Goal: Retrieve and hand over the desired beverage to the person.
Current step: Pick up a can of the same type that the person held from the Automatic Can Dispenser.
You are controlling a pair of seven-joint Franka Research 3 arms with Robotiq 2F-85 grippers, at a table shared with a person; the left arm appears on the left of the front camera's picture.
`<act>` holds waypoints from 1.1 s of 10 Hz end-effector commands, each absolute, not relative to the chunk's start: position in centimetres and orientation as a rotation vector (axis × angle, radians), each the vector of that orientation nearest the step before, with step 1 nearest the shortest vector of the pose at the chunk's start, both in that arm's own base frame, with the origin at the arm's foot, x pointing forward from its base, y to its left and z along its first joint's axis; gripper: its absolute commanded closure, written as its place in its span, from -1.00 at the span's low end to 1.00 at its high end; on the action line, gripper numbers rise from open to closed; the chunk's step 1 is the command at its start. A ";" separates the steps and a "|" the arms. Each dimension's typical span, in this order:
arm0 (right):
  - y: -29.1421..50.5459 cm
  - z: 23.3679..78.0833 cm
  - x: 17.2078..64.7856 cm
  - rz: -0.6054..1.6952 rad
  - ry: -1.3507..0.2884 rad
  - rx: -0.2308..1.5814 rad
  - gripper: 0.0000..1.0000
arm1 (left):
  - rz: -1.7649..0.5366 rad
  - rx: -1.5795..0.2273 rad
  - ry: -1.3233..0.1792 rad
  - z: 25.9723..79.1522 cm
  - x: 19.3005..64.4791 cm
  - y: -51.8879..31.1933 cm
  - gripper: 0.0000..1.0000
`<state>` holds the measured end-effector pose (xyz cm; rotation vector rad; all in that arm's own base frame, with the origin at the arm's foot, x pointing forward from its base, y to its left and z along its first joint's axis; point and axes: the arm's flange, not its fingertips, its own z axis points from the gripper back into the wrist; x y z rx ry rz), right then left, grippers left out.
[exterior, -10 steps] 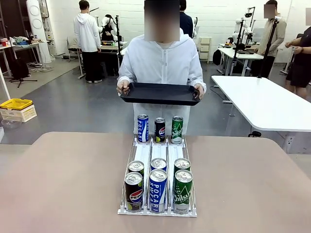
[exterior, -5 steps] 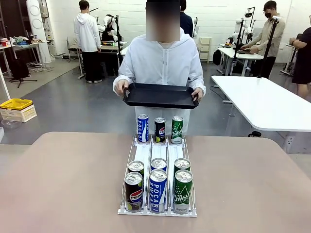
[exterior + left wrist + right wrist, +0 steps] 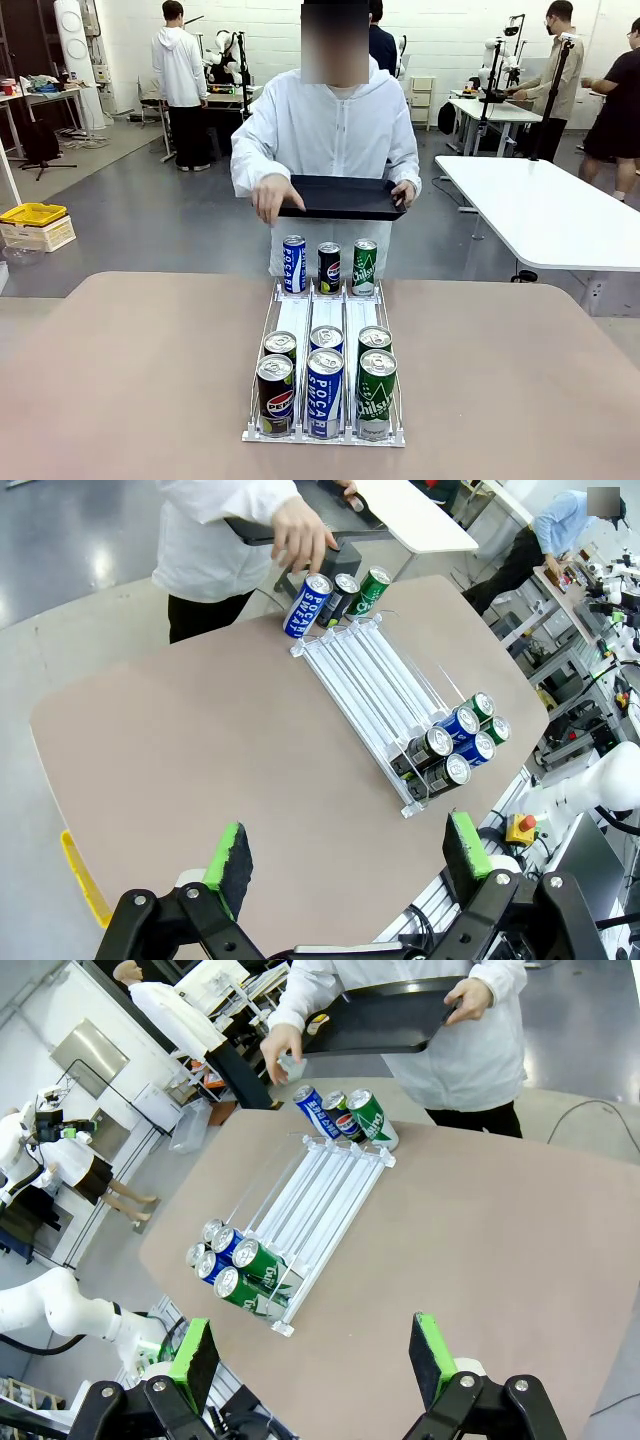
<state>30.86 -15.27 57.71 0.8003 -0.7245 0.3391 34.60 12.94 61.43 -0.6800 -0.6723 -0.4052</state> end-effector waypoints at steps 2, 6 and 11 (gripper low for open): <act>-15.3 57.7 31.2 0.349 -0.745 0.819 -1.00 | -0.425 -0.689 -0.684 61.5 34.7 13.2 -1.00; -15.3 57.7 31.2 0.349 -0.745 0.819 -1.00 | -0.425 -0.689 -0.684 61.5 34.7 13.2 -1.00; -15.3 57.7 31.2 0.349 -0.745 0.819 -1.00 | -0.425 -0.689 -0.684 61.5 34.7 13.2 -1.00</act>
